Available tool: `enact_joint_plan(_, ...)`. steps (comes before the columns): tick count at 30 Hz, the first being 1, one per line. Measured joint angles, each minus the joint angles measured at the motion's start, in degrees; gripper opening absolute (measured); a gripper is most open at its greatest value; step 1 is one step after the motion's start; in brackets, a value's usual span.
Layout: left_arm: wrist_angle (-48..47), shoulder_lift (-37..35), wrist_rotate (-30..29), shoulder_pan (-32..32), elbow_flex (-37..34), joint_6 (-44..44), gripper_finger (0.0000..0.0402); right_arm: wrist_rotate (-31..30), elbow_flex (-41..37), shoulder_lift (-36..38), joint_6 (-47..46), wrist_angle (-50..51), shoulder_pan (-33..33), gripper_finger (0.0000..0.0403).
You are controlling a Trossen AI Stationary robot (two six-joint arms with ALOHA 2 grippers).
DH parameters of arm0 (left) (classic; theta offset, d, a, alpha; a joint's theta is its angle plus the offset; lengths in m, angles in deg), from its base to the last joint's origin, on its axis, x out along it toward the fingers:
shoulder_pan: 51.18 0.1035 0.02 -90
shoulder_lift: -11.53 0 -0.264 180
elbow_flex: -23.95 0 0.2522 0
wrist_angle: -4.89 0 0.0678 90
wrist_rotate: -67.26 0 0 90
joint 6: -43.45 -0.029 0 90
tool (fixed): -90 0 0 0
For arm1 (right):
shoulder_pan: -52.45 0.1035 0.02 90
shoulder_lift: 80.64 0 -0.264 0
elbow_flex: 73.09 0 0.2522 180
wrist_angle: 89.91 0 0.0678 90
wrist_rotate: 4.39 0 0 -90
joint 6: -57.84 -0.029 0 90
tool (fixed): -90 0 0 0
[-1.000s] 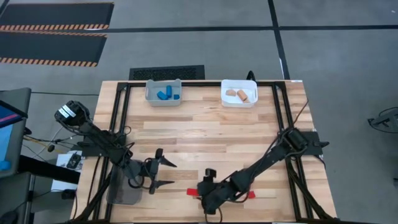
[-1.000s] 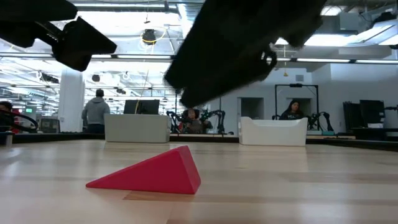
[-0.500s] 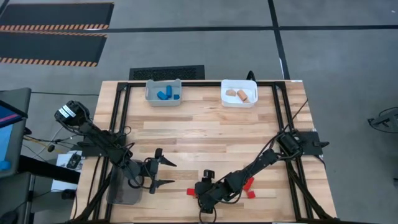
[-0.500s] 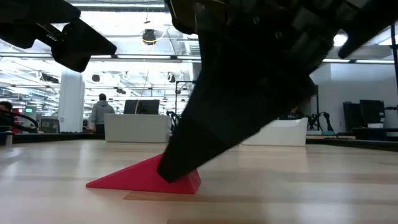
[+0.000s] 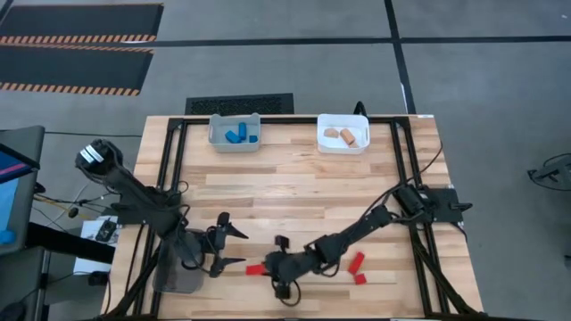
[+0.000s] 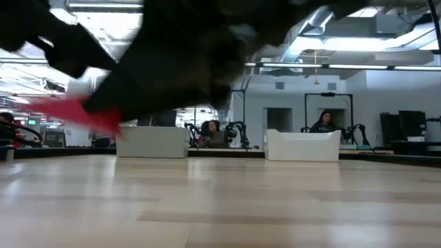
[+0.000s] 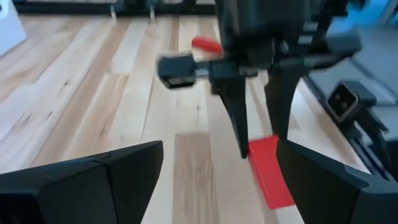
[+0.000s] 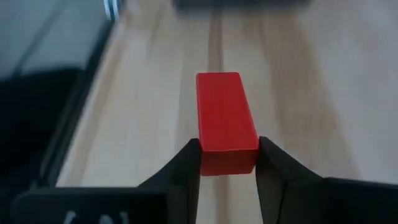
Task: Sort & place blocks by color
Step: Put the red triangle block into the black bin
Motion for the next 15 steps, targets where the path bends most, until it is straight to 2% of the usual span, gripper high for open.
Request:
enact_joint_plan(3, -17.7, -5.4, 0.0, -1.5, 5.6, 3.9, 0.0304, 0.0, 0.0, 0.0, 3.7, -6.2, -1.9, 0.0133)
enact_joint_plan(7, -39.5, -9.9, 0.3, -4.9, 14.3, 10.4, 0.0304, 0.3, 0.0, 0.0, 5.4, -10.1, -4.7, 0.0134)
enact_joint_plan(11, -51.4, -11.3, 1.7, -8.8, 20.6, 15.5, 0.0304, 2.2, 0.1, 0.0, 5.5, -10.3, -7.0, 0.0127)
enact_joint_plan(15, -55.8, -11.5, 2.3, -11.4, 23.4, 21.5, 0.0304, 3.2, 2.9, 0.0, 6.7, -10.6, -9.3, 0.0128)
